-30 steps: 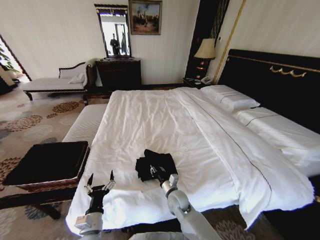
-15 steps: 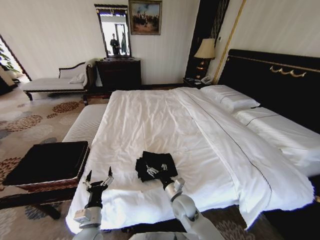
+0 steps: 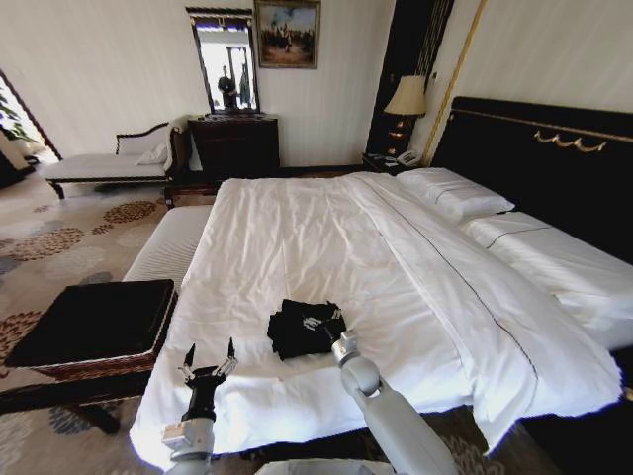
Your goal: Fold the clothes on the bed and place them into the basket.
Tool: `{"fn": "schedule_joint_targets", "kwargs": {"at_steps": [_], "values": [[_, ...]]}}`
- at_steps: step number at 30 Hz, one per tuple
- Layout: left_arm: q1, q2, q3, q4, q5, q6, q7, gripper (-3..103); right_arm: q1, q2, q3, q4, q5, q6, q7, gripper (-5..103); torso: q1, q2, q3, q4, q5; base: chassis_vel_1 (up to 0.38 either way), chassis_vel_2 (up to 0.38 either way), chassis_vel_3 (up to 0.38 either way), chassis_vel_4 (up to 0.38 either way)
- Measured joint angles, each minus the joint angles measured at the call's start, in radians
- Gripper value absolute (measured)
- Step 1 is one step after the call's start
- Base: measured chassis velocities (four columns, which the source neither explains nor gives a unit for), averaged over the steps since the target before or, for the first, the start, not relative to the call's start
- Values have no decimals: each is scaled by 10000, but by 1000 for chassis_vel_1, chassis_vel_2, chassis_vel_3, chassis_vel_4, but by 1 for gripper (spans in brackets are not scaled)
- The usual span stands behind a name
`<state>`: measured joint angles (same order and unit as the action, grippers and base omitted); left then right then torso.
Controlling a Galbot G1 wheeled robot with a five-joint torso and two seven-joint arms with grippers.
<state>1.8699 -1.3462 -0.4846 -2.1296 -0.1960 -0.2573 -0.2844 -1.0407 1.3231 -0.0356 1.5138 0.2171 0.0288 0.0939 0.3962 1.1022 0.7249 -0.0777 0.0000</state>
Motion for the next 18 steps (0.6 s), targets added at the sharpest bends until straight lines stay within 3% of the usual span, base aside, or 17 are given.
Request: {"fn": "schedule_joint_targets", "kwargs": {"at_steps": [11,14,17,18], "values": [[-210,109,174,289,-113,24,6,100,-216,-44,-575,614,-683,153,-82,100,0,0,-1,0,0,0,0,0,0],[-438,136,335,365,-116,173,7,100,-449,-157,-276,1020,-416,160,-20,100,-1,0,-1,1,3,0,0,0,0],[-1198,387,860,752,-435,552,38,100,-1258,-571,797,2508,1508,-83,329,100,0,0,0,-5,0,0,0,0,0],[-1198,387,860,752,-435,552,38,100,-1258,-571,797,2508,1508,-83,329,100,0,0,0,-5,0,0,0,0,0]]}}
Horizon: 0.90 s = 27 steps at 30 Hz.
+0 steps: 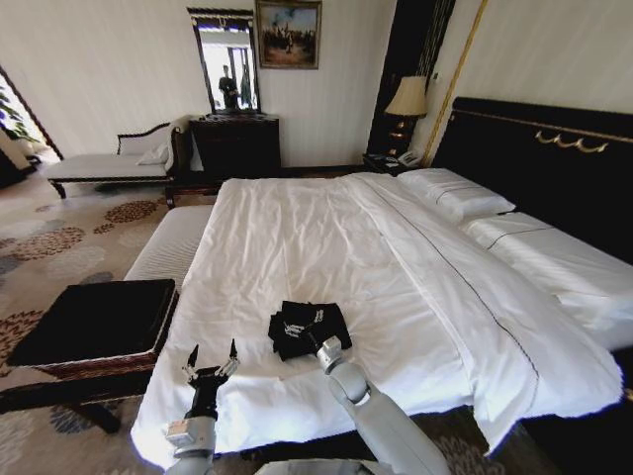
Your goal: Fold the clothes on the bed and place them into the basket.
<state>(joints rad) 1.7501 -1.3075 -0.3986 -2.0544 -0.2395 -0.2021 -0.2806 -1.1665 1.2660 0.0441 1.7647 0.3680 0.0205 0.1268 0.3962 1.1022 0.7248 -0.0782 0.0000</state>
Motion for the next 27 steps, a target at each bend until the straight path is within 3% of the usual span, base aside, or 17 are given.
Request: {"fn": "schedule_joint_targets", "kwargs": {"at_steps": [4,5,7,8,12,18,27], "values": [[-1188,883,420,545,-1565,406,180,100,-815,-130,1282,746,1680,-574,252,100,-2,0,-1,3,1,0,0,0,0],[-1188,883,420,545,-1565,406,180,100,-815,-130,1282,746,1680,-574,252,100,-2,0,-1,3,1,0,0,0,0],[-1707,1281,625,750,-2773,865,240,100,-1244,-123,1905,812,2311,-744,337,100,-1,-1,0,-5,0,0,0,0,0],[-1707,1281,625,750,-2773,865,240,100,-1244,-123,1905,812,2311,-744,337,100,-1,-1,0,-5,0,0,0,0,0],[-1812,1525,780,736,-4624,1694,475,100,-1432,-312,2076,661,2966,-912,345,100,-1,0,0,9,3,0,0,0,0],[-2090,1601,1416,897,-5948,2287,785,100,-1773,-184,2328,585,2949,-932,373,100,-2,0,0,4,1,0,0,0,0],[-2683,1597,1911,1195,-7188,2505,1434,100,-2139,-115,2587,741,2533,-947,391,100,-2,0,0,3,1,0,0,0,0]]}}
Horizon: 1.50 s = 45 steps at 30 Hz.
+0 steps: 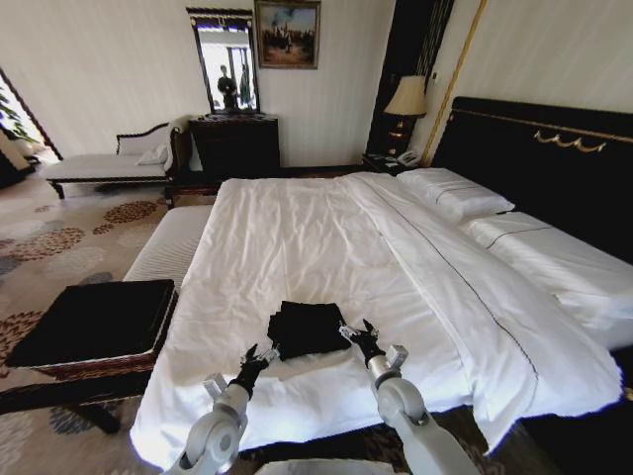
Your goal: Fold the clothes on the bed and place them into the basket.
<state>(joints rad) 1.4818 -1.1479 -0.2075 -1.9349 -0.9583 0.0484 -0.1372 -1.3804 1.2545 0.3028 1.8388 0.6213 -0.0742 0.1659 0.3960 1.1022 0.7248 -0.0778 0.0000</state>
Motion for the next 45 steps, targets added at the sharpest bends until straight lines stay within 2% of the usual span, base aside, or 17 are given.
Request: {"fn": "schedule_joint_targets", "kwargs": {"at_steps": [3,6,8,10,12,15,20,26,27,30,34,36,39,40,42,43,45], "values": [[-302,-65,73,264,-382,190,-74,100,-85,3,80,35,-60,-13,17,100,0,0,0,-1,0,0,0,0,0],[-669,-186,66,612,-1291,571,-541,100,-103,-1,178,121,-23,-82,83,100,0,0,0,-1,0,0,0,0,0],[-742,-197,44,708,-1440,616,-580,100,-100,-1,208,159,92,-133,116,100,1,0,1,-1,0,0,0,0,0],[-942,-217,41,936,-1638,681,-599,100,-76,27,297,316,1075,-453,295,100,0,0,0,1,1,0,0,0,0],[-1006,-232,60,986,-1667,688,-596,100,-64,41,333,359,1468,-568,347,100,0,0,0,1,1,0,0,0,0],[-1468,-396,238,1224,-1731,712,-575,100,16,60,519,516,3230,-1170,587,100,0,0,0,-1,0,0,0,0,0],[-1808,-522,390,1391,-1845,739,-566,100,191,-107,643,321,4350,-1665,685,100,1,-1,1,-1,0,0,0,0,0],[-1963,-596,545,1503,-1878,754,-542,103,441,-352,571,-75,5152,-2143,454,100,0,0,0,-1,0,0,0,0,0],[-2010,-626,571,1524,-1910,754,-541,99,558,-414,509,-246,5353,-2320,363,100,0,0,0,0,1,0,0,0,0],[-2132,-678,639,1612,-1941,758,-544,97,821,-508,326,-637,5447,-2419,165,100,1,-1,1,0,1,0,0,0,0],[-2270,-722,783,1807,-1947,771,-548,78,1258,-432,40,-1207,5475,-2446,-51,100,1,0,1,0,0,0,0,0,0],[-2285,-728,798,1822,-1947,773,-548,78,1297,-410,9,-1244,5499,-2452,-75,100,1,0,1,0,0,0,0,0,0],[-2410,-747,894,1890,-2023,803,-588,62,1422,-312,-112,-1348,5534,-2473,-170,103,1,0,1,-1,-1,0,0,0,0],[-2462,-744,951,1891,-2077,854,-633,57,1464,-274,-134,-1401,5534,-2473,-181,99,1,0,0,0,0,0,0,0,0],[-2478,-741,972,1891,-2085,866,-644,57,1477,-261,-139,-1417,5533,-2474,-185,94,1,0,1,-1,0,0,0,0,0],[-2535,-733,1045,1894,-2109,901,-672,51,1507,-225,-146,-1455,5531,-2472,-192,94,1,0,1,0,0,0,0,0,0],[-2630,-785,1146,1956,-2113,937,-711,40,1513,-185,-148,-1457,5527,-2459,-199,83,1,-1,1,-1,0,0,0,0,0]]}}
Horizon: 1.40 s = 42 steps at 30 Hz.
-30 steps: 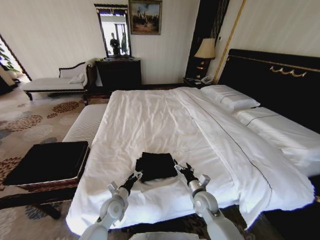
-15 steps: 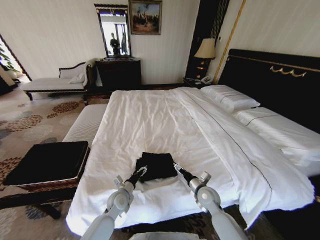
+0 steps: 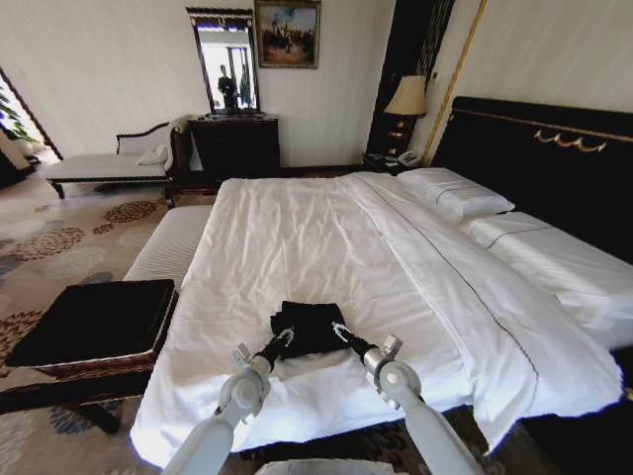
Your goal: Fold the clothes on the bed and place them into the basket.
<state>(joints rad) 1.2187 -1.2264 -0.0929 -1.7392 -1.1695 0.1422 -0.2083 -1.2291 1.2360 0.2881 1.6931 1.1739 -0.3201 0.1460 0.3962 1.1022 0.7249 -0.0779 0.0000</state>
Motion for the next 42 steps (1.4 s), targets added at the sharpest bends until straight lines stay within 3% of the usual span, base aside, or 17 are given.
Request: {"fn": "schedule_joint_targets", "kwargs": {"at_steps": [1,3,4,7,9,13,14,16,19,21,23,30,42], "values": [[0,0,0,0,0,0,0,40,0,0,0,0,0,0,0,83,0,0,0,0,0,0,0,0,0],[-1,-41,36,25,31,14,-14,35,-6,5,-2,8,-12,8,-2,72,0,0,0,1,0,0,0,0,0],[35,-77,42,42,93,14,-16,24,-9,8,-5,9,-29,13,-3,66,0,0,0,1,0,0,0,0,0],[103,-111,36,43,145,14,-18,19,-10,11,-5,30,-29,19,-3,61,0,0,0,1,0,0,0,0,0],[148,-130,-8,46,188,14,-20,11,0,8,-27,55,-22,28,-5,51,0,0,0,0,0,0,0,0,0],[145,-130,-24,49,197,14,-29,11,38,28,-45,98,-14,38,-6,40,0,0,0,0,-1,0,0,0,0],[136,-128,-26,26,204,13,-38,11,40,52,-47,162,-14,45,-6,28,0,0,0,0,0,0,0,0,0],[136,-129,-26,2,209,12,-40,11,31,58,-46,199,-18,48,-5,28,0,0,0,1,0,0,0,0,0],[183,-143,-32,-218,261,-36,-51,11,-89,80,-46,375,-208,108,2,13,0,0,0,0,-1,0,0,0,0],[209,-140,-35,-295,282,-42,-53,11,-113,82,-45,401,-262,118,8,13,0,0,0,0,-1,0,0,0,0],[353,-70,-63,-694,377,-61,-67,11,-229,87,-42,581,-555,245,43,6,0,0,-1,0,0,0,0,0,0],[809,140,-372,-1657,440,-66,-179,11,-487,95,-42,1525,-1140,827,333,6,-1,0,-2,0,-1,0,0,0,0],[1457,448,-792,-2718,696,-26,-295,11,-785,405,-65,2394,-1817,1076,542,6,-1,1,-2,1,-1,0,0,0,0]]}}
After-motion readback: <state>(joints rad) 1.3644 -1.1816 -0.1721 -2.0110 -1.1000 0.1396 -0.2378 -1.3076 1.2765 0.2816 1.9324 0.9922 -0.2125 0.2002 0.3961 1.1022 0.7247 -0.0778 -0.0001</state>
